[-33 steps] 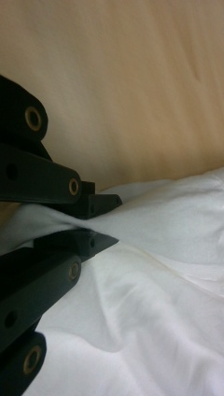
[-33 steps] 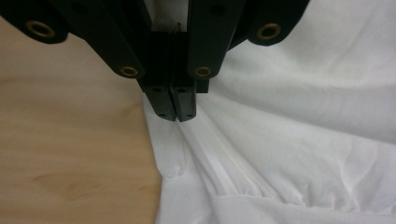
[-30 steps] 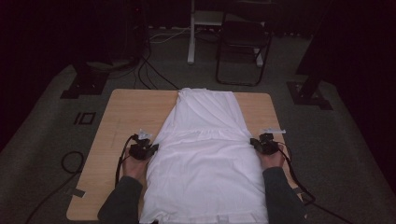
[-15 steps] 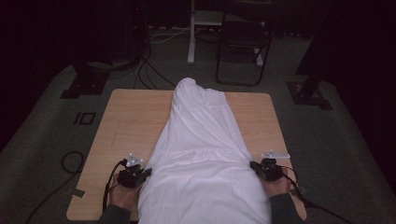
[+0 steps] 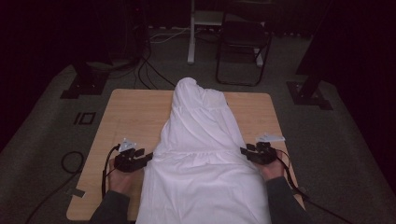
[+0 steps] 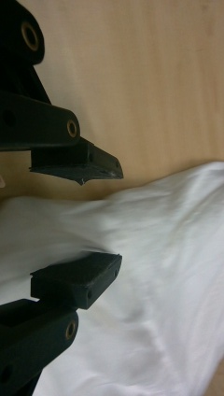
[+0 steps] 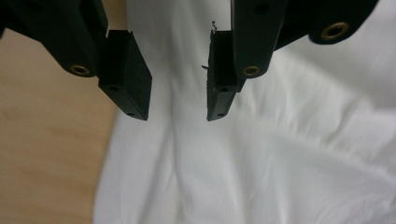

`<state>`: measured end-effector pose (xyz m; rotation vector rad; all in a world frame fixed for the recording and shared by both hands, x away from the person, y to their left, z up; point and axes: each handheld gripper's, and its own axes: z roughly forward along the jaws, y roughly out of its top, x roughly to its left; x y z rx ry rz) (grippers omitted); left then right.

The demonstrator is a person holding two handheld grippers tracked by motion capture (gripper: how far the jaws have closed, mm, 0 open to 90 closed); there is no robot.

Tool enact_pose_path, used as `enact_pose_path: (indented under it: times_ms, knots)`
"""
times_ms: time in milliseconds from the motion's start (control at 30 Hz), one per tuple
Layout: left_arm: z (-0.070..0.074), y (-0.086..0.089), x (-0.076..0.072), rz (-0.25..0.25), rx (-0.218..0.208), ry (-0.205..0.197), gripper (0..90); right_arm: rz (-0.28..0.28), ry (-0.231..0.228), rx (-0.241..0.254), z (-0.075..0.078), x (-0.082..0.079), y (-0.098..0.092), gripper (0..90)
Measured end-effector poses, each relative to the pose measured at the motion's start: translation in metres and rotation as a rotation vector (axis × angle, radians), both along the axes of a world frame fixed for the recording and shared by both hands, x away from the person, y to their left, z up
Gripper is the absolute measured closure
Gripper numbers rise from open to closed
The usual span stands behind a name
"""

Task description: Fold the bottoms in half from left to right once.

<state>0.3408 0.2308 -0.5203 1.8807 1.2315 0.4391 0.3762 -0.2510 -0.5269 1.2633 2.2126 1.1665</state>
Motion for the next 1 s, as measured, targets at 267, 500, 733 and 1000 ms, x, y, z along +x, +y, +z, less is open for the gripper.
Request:
enact_pose_path:
  times_ms: [267,500,733,1000]
  knots:
    - [-0.003,-0.016,0.03,-0.002,0.014,0.035,51.2,0.024,0.119,-0.016,-0.021,0.056,0.038,53.0]
    - [-0.023,-0.03,0.037,-0.025,0.05,0.095,50.3,-0.007,-0.01,-0.064,0.0,0.036,0.033,88.4]
    - [-0.015,-0.038,0.034,-0.06,0.051,0.077,48.9,-0.135,-0.15,-0.1,0.024,0.022,0.006,88.8]
    - [0.007,-0.046,0.058,-0.008,0.024,0.022,45.4,-0.164,0.022,-0.144,-0.031,0.045,-0.001,88.7]
